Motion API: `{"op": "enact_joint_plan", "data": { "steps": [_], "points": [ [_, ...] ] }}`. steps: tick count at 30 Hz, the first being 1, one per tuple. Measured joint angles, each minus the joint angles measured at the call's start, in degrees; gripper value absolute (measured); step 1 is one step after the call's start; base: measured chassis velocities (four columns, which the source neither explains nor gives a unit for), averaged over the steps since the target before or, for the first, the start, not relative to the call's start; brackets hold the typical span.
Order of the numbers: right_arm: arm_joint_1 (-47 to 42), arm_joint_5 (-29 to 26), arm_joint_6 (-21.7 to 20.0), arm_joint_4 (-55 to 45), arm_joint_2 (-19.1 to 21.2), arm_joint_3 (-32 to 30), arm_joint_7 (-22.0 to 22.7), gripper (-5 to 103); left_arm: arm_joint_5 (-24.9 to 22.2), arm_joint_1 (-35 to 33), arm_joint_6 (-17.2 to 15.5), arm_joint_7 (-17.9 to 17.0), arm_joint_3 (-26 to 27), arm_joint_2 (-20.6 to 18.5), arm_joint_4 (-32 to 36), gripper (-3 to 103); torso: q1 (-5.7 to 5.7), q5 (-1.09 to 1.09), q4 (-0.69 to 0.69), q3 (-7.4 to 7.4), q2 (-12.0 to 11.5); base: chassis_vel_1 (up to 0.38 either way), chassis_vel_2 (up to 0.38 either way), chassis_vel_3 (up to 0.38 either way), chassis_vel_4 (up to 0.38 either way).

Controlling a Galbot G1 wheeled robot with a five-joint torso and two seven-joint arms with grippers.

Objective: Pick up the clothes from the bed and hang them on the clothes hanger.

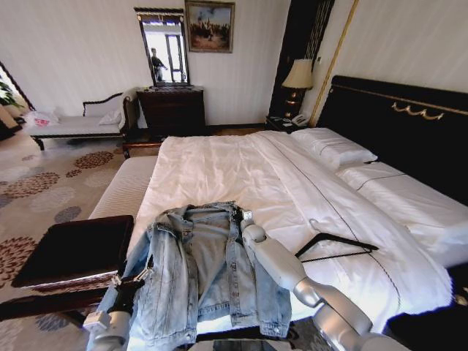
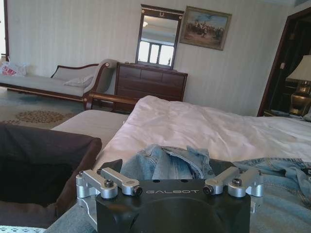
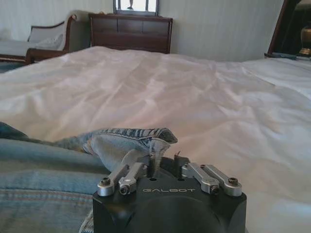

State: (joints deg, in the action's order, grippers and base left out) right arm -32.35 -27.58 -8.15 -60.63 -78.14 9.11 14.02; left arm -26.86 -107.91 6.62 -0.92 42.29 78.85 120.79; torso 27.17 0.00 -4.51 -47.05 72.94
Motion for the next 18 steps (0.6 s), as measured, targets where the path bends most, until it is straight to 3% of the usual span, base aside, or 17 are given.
{"op": "enact_joint_plan", "data": {
  "steps": [6, 12, 16, 18],
  "points": [
    [-0.92, -0.18, -0.03, -4.46, 1.56, 0.15, 0.31, 44, -0.16, -0.03, -0.07, -0.07, 0.23, -0.18, 0.06, 100, 0.00, 0.00, 0.00, 0.00, 0.00, 0.000, 0.000, 0.000, 0.000],
    [-1.84, -1.01, -0.26, -9.19, 4.51, -0.33, 0.58, 71, -0.18, -0.07, -0.30, -0.21, -0.04, -0.04, 0.23, 100, 0.00, 0.00, 0.00, 0.00, 0.00, 0.000, 0.000, 0.000, 0.000],
    [-2.73, -1.70, -0.38, -11.80, 5.94, -0.83, 0.90, 77, -0.15, 0.06, -0.54, -0.25, -0.39, -0.25, 0.23, 100, 0.00, 0.00, 0.00, 0.00, 0.00, 0.000, 0.000, 0.000, 0.000],
    [-4.09, -2.79, -0.76, -15.67, 7.31, -1.28, 1.40, 93, -0.29, 0.86, -1.11, -0.72, -0.86, -1.02, -0.06, 100, 0.00, 0.01, 0.01, 0.00, 0.00, 0.000, 0.000, 0.000, 0.000]
  ]
}}
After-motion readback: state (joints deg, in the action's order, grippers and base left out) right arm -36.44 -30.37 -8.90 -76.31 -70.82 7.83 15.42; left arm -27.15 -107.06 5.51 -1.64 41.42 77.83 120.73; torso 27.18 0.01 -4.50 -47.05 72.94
